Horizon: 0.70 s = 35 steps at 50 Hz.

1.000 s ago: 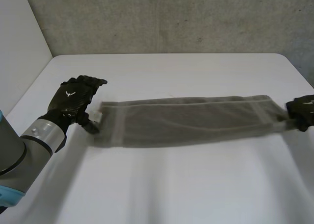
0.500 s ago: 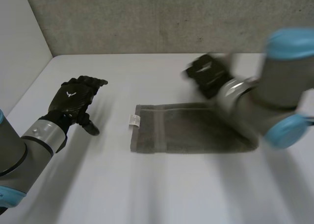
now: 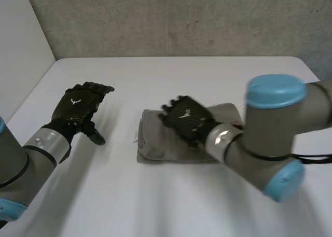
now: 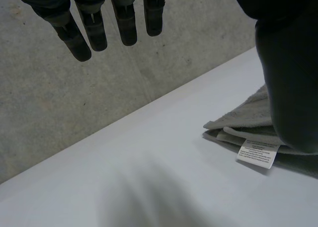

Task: Fold the towel.

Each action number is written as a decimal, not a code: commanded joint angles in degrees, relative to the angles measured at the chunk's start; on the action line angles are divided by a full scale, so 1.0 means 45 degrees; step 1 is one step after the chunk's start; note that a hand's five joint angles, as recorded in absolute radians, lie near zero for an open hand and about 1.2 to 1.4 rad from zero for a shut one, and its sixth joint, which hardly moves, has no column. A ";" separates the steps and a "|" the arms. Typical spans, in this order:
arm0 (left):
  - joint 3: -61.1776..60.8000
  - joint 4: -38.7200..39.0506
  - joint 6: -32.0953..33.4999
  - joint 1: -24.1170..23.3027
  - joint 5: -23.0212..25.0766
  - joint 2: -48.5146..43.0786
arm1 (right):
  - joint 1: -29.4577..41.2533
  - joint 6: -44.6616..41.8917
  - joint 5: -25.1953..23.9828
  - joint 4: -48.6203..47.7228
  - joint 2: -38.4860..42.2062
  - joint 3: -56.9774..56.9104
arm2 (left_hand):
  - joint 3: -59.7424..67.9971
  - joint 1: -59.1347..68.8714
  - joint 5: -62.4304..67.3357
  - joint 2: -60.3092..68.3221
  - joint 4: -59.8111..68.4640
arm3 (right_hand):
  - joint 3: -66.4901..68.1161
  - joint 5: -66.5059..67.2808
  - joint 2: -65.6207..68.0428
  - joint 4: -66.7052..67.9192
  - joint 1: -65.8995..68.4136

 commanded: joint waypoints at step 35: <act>-0.0067 -0.0001 0.0031 -0.0261 -0.0008 -0.0096 | -0.3649 -0.2200 0.1455 -0.2267 -0.1199 0.3649 | -0.0729 -0.1058 -0.2690 -0.0932 -0.1030 | 1.4766 1.4801 1.4705 1.4563 1.4860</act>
